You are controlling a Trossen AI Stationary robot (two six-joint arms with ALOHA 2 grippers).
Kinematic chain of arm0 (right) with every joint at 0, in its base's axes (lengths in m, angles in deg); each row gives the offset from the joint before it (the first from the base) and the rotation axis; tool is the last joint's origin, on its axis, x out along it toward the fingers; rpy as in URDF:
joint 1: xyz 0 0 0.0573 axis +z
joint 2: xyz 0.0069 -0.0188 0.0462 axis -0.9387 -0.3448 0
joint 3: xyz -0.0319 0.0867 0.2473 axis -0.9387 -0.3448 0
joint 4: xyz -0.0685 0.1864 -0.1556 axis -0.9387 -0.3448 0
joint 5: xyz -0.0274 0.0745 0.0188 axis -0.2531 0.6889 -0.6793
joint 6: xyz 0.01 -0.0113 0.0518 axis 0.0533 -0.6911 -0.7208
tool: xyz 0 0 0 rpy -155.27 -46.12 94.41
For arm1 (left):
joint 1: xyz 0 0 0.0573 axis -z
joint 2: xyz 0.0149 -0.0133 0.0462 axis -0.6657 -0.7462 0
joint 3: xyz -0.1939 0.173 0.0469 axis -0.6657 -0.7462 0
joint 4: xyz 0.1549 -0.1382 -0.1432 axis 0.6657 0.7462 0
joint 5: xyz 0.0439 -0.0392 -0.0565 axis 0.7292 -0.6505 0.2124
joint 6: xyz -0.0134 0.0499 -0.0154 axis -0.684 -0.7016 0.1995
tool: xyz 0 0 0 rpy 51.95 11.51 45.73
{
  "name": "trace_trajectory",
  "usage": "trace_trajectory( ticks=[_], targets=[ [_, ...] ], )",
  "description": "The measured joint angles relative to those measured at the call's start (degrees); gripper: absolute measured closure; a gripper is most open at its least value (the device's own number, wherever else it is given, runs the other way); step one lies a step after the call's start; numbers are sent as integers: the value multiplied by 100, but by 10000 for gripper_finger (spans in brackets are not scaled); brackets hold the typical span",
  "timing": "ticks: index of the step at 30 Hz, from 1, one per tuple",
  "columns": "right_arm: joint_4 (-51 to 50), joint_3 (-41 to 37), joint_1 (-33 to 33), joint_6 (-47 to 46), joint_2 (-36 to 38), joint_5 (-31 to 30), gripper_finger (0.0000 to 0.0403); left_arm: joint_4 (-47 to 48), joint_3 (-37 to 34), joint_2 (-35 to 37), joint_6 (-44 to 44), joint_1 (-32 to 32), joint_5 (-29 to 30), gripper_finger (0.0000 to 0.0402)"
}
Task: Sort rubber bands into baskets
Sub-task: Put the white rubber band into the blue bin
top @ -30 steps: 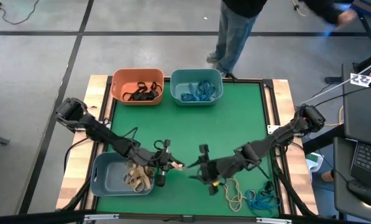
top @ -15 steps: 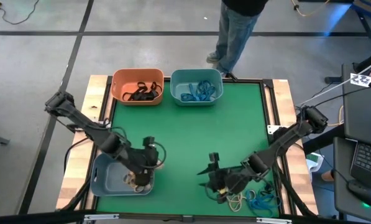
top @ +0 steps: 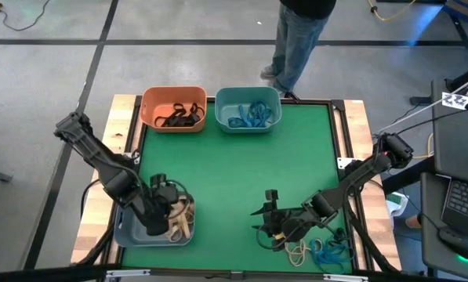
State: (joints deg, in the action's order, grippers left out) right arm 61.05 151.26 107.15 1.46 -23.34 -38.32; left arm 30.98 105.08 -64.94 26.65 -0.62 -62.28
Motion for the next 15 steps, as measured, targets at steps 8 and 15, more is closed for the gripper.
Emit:
trace_trajectory(
  ticks=[8, 15],
  targets=[
    [-16, -8, 15, 2, 0, 163, 230, 120, -2, -30, 624, 3, -592, 278],
    [-159, -8, 15, -246, 5, 662, 230, 199, -4, -24, 769, -166, -1469, 242]
  ],
)
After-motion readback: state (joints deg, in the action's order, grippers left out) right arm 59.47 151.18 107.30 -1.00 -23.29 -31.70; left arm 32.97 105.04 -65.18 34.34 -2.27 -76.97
